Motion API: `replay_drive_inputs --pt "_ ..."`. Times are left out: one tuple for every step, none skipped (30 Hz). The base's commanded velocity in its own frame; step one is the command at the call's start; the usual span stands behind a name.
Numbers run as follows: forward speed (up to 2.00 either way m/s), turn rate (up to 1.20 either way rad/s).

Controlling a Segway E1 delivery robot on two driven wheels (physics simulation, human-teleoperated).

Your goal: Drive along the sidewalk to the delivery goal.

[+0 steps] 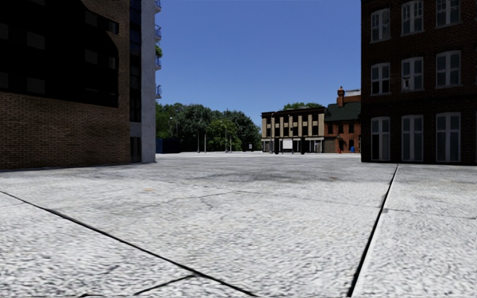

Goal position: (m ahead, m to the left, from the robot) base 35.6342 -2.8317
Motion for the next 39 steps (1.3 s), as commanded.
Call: replay_drive_inputs --pt "2.0 0.0" --pt "2.0 0.0" --pt "2.0 0.0" --pt "2.0 0.0" --pt "2.0 0.0" --pt "2.0 0.0" --pt "2.0 0.0" --pt "2.0 0.0" --pt "2.0 0.0" --pt "2.0 0.0" --pt "2.0 0.0" --pt "2.0 0.0" --pt "2.0 0.0" --pt "2.0 0.0" --pt "2.0 0.0" --pt "2.0 0.0" --pt "2.0 0.0" --pt "2.0 0.0" --pt "2.0 0.0" --pt "2.0 0.0" --pt "2.0 0.0" --pt "2.0 0.0" --pt "2.0 0.0" --pt "2.0 0.0" --pt "2.0 0.0" --pt "2.0 0.0" --pt "2.0 0.0" --pt "2.0 0.0" --pt "2.0 0.0" --pt "2.0 0.0" --pt "2.0 0.0" --pt "2.0 0.0" --pt "2.0 0.0" --pt "2.0 0.0" --pt "2.0 0.0" --pt "2.0 0.0" --pt "2.0 0.0" --pt "2.0 0.0" --pt "2.0 0.0"
